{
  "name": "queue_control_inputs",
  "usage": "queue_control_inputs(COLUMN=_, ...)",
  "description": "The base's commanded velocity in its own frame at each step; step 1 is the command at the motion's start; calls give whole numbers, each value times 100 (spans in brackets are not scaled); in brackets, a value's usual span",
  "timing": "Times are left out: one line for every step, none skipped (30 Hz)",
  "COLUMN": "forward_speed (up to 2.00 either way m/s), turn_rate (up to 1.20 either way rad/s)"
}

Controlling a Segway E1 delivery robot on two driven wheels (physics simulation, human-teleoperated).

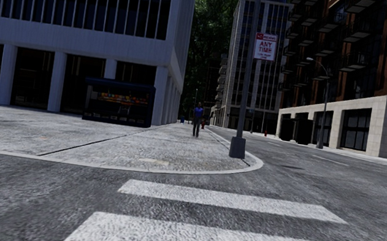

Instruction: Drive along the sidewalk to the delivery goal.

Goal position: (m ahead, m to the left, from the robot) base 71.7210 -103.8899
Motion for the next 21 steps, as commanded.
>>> queue_control_inputs(forward_speed=200, turn_rate=0)
queue_control_inputs(forward_speed=200, turn_rate=0)
queue_control_inputs(forward_speed=200, turn_rate=0)
queue_control_inputs(forward_speed=200, turn_rate=0)
queue_control_inputs(forward_speed=200, turn_rate=0)
queue_control_inputs(forward_speed=200, turn_rate=0)
queue_control_inputs(forward_speed=200, turn_rate=0)
queue_control_inputs(forward_speed=200, turn_rate=0)
queue_control_inputs(forward_speed=200, turn_rate=0)
queue_control_inputs(forward_speed=200, turn_rate=0)
queue_control_inputs(forward_speed=200, turn_rate=0)
queue_control_inputs(forward_speed=200, turn_rate=0)
queue_control_inputs(forward_speed=200, turn_rate=0)
queue_control_inputs(forward_speed=200, turn_rate=0)
queue_control_inputs(forward_speed=200, turn_rate=0)
queue_control_inputs(forward_speed=200, turn_rate=0)
queue_control_inputs(forward_speed=200, turn_rate=0)
queue_control_inputs(forward_speed=200, turn_rate=0)
queue_control_inputs(forward_speed=200, turn_rate=0)
queue_control_inputs(forward_speed=200, turn_rate=2)
queue_control_inputs(forward_speed=200, turn_rate=2)
